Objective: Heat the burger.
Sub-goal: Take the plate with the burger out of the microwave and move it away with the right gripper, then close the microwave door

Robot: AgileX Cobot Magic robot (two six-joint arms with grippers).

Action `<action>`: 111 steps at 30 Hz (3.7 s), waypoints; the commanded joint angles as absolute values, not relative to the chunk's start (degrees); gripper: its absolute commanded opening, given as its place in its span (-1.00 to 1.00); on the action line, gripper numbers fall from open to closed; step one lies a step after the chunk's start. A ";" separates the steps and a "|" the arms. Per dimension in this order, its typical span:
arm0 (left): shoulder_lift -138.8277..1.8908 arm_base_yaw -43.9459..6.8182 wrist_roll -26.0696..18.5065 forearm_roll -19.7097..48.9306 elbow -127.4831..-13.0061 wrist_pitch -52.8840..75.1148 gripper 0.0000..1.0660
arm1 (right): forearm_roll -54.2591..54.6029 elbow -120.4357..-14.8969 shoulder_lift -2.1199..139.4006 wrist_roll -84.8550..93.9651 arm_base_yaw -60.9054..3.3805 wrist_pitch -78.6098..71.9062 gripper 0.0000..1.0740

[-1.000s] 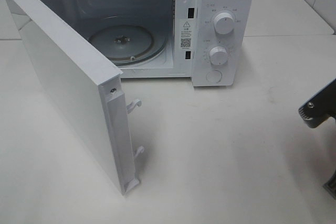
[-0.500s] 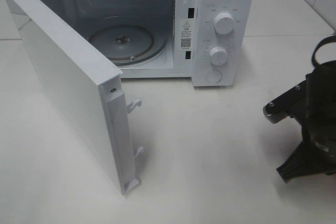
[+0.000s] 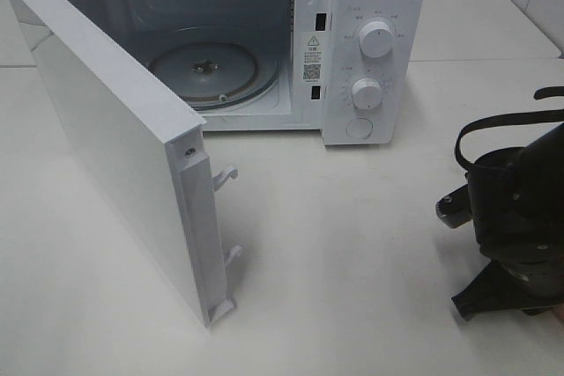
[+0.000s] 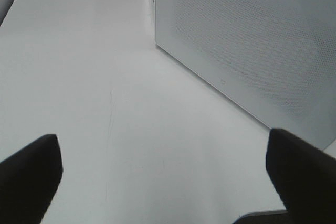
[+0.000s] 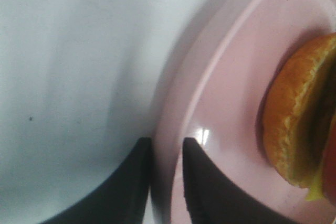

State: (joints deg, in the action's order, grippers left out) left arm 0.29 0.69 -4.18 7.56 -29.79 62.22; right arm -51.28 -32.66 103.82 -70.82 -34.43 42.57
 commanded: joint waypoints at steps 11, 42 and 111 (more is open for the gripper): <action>1.15 0.52 -4.18 7.73 -29.68 61.48 0.83 | -44.98 -34.32 92.25 -58.73 -34.49 43.37 0.31; 1.15 0.52 -4.18 7.73 -29.68 61.48 0.83 | -15.01 -37.82 40.34 -14.61 -34.49 65.15 0.39; 1.09 0.52 -4.18 7.85 -29.68 61.48 0.83 | -5.21 -28.42 -1.83 -4.98 -11.12 56.84 0.35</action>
